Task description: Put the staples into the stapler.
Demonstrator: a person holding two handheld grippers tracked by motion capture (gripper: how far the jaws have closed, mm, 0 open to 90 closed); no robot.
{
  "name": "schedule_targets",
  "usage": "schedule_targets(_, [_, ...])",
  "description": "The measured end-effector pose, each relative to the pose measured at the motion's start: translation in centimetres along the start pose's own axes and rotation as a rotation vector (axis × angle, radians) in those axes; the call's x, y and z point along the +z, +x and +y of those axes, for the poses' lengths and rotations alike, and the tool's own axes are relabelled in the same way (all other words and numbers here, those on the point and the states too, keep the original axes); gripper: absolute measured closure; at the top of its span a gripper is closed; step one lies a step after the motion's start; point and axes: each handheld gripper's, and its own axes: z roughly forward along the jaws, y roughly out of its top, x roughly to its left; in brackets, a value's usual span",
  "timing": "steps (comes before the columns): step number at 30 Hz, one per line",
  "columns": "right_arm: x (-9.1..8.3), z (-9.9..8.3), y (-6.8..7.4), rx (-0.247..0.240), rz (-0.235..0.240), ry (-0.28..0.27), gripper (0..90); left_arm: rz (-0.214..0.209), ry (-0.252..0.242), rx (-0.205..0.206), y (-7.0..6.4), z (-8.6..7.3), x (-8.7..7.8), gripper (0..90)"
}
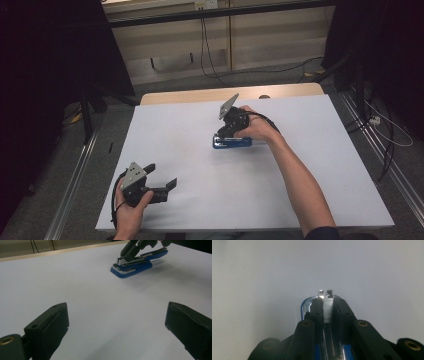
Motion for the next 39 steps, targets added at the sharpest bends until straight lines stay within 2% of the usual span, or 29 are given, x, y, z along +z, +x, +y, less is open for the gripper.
schedule_targets(19, [0.15,0.11,0.13,0.013,-0.012,-0.008,76.9,-0.002,-0.002,0.003,0.01,0.00,-0.08,5.3])
schedule_targets(23, [0.14,0.14,0.15,0.020,-0.022,-0.010,72.1,0.000,-0.002,0.004,-0.01,0.01,-0.11,5.3])
schedule_targets(24, [0.10,0.17,0.17,0.026,-0.027,-0.013,68.0,-0.002,-0.002,0.003,0.01,0.00,-0.08,5.3])
schedule_targets(26, [0.08,0.16,0.13,0.027,-0.028,-0.018,67.5,-0.001,-0.003,0.002,0.01,0.00,-0.07,5.3])
schedule_targets(28, [-0.16,0.09,0.13,0.045,-0.043,-0.023,61.9,-0.001,0.000,0.002,-0.01,-0.01,-0.07,5.3])
schedule_targets(29, [-0.16,0.09,0.13,0.045,-0.043,-0.023,61.9,0.000,-0.001,0.003,-0.02,-0.01,-0.08,5.3])
schedule_targets(30, [-0.30,0.03,0.11,0.064,-0.052,-0.031,57.4,0.000,0.000,0.002,-0.02,-0.01,-0.08,5.3])
schedule_targets(34, [-0.44,-0.02,0.12,0.084,-0.064,-0.047,52.5,-0.001,-0.004,0.001,-0.04,-0.01,-0.06,5.3])
schedule_targets(35, [-0.46,-0.05,0.15,0.095,-0.063,-0.050,49.6,-0.002,-0.004,0.001,-0.03,-0.01,-0.05,5.3])
schedule_targets(36, [-0.41,-0.11,0.15,0.110,-0.077,-0.050,42.8,-0.001,-0.002,0.001,-0.02,-0.02,-0.05,5.3])
schedule_targets(39, [-0.43,-0.23,0.20,0.128,-0.084,-0.056,39.8,-0.001,-0.001,0.001,0.00,-0.02,-0.05,5.3])
